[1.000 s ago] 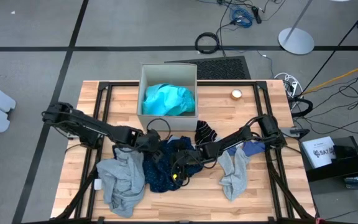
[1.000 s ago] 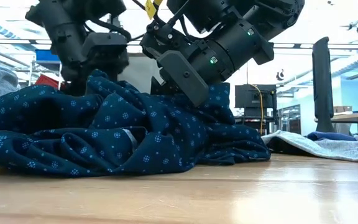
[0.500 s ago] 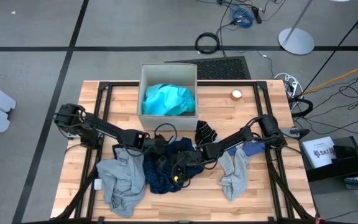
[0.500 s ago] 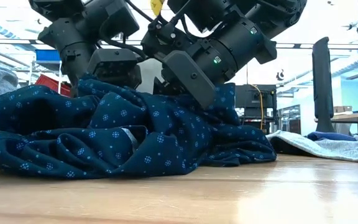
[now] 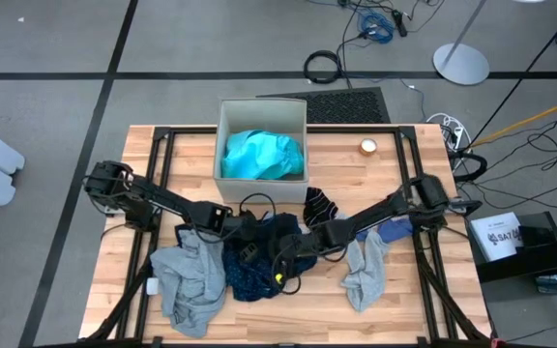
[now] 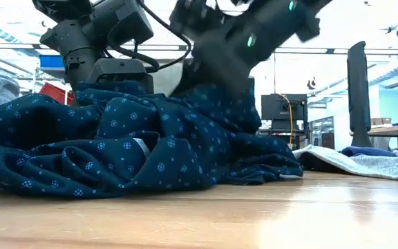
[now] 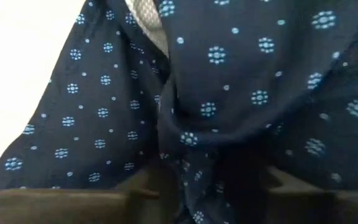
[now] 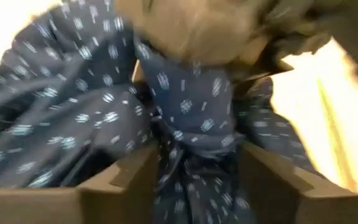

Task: Sort clothes
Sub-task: Put the dark blue polo shirt into the white laundry organizer

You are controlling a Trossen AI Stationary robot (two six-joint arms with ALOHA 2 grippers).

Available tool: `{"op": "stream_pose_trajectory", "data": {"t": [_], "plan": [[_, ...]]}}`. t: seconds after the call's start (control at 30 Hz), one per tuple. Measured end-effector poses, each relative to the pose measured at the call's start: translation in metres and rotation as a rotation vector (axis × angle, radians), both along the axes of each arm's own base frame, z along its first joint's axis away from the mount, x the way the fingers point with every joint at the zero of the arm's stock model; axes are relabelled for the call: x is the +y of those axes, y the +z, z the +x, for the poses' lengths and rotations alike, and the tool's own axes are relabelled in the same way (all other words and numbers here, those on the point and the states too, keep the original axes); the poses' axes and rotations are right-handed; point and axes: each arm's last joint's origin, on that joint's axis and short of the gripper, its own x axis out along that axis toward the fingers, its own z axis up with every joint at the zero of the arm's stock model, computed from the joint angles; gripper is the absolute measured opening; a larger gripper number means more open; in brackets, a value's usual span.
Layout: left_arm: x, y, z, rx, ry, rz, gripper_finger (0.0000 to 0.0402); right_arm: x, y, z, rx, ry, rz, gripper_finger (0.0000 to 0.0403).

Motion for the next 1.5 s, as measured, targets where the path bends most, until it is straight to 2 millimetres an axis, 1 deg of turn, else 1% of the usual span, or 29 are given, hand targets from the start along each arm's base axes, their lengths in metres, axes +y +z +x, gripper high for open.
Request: {"op": "stream_pose_trajectory", "data": {"t": [0.1,0.17,0.3,0.43,0.5,0.6,0.67,0.8,0.97,1.27,1.5], "plan": [[0.000,0.000,-0.001,0.005,0.000,0.007,0.0048,0.002,0.028,-0.013,0.003,-0.003,0.018,0.0249],[0.001,-0.001,-0.001,0.008,-0.001,0.012,0.0020,0.003,0.048,-0.024,-0.007,-0.008,0.041,0.0262],[0.001,-0.001,-0.001,0.008,-0.010,0.017,0.0019,0.005,0.090,-0.053,-0.024,-0.025,0.103,0.0269],[0.001,0.000,0.000,-0.003,-0.056,0.024,0.0018,0.010,0.123,-0.084,-0.033,-0.030,0.166,0.0266],[0.000,0.006,0.002,-0.024,-0.071,0.025,0.0018,0.014,0.136,-0.099,-0.043,-0.022,0.197,0.0264],[-0.002,0.020,0.007,-0.076,-0.095,0.012,0.0018,0.020,0.151,-0.118,-0.055,0.000,0.234,0.0264],[-0.002,0.035,0.008,-0.119,-0.109,0.013,0.0018,0.024,0.158,-0.127,-0.073,0.014,0.250,0.0264],[-0.002,0.065,0.012,-0.243,-0.102,0.006,0.0018,0.035,0.167,-0.143,-0.111,0.009,0.222,0.0263],[-0.001,0.094,0.012,-0.355,-0.070,0.034,0.0018,0.043,0.167,-0.155,-0.125,-0.035,0.136,0.0263],[0.000,0.139,0.014,-0.514,-0.061,0.053,0.0018,0.043,0.165,-0.158,-0.114,-0.062,0.114,0.0263],[0.000,0.184,0.020,-0.660,-0.086,0.091,0.0018,0.041,0.163,-0.161,-0.084,-0.074,0.109,0.0263]]}}
